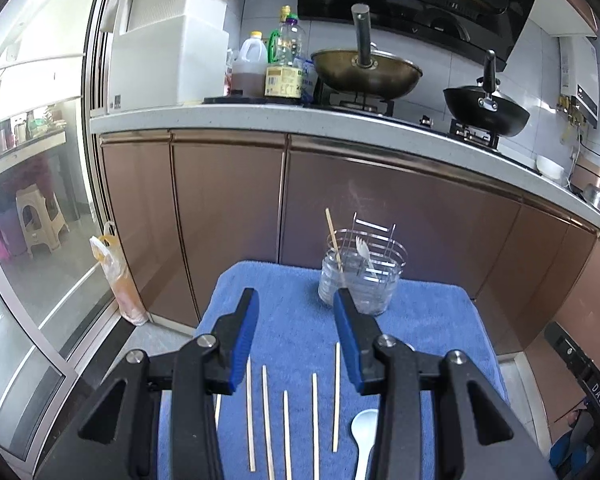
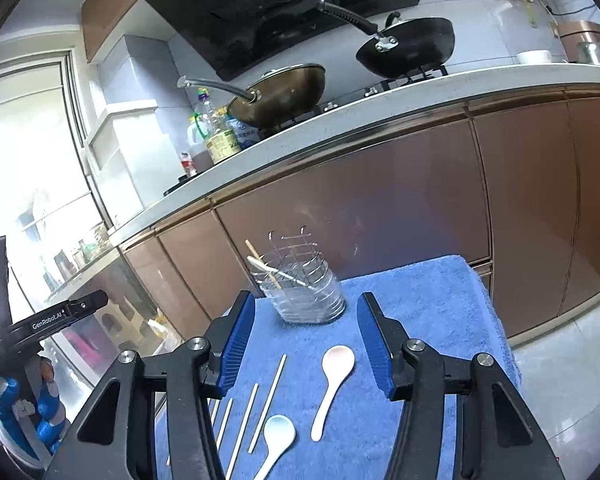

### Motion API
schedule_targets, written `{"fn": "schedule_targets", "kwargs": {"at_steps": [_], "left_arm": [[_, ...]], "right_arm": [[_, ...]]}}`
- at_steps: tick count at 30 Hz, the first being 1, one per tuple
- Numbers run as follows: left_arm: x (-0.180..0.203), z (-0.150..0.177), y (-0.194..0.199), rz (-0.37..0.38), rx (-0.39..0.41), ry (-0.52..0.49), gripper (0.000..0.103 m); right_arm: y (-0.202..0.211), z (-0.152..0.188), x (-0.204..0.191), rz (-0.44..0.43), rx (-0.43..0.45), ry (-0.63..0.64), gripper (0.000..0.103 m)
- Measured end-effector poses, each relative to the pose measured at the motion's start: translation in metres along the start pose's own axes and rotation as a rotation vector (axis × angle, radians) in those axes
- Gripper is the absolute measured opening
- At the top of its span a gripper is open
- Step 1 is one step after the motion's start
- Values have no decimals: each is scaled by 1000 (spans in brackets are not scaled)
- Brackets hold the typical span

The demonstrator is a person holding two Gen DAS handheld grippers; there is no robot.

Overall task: Organize utensils
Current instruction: 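Withdraw both open tools from the holder back toward the remaining utensils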

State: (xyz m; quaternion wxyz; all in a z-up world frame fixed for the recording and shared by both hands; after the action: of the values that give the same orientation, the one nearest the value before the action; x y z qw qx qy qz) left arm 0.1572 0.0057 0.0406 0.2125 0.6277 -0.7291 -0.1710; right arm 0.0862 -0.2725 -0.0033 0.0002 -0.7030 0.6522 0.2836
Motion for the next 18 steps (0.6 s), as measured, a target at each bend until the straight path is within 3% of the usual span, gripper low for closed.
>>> {"fn": "schedule_targets", "kwargs": {"at_steps": [12, 18], "left_arm": [[-36, 19, -19, -18, -110, 14, 36], [-45, 34, -42, 22, -192, 21, 36]], "right_arm": [[-18, 18, 0, -27, -98, 37, 52], [-32, 28, 9, -16, -155, 30, 52]]}}
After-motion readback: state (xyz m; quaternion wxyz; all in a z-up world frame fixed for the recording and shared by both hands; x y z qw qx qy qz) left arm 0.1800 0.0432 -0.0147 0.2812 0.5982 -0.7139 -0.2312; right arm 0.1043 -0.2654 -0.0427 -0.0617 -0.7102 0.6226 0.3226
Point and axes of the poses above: each gripper's, at about its wrist camera, not at the fingertips, and y roughly against the way its jaws point, x to its right, z to its underside, the point moved 2 cm from there along -y, roughly the way its jaws point
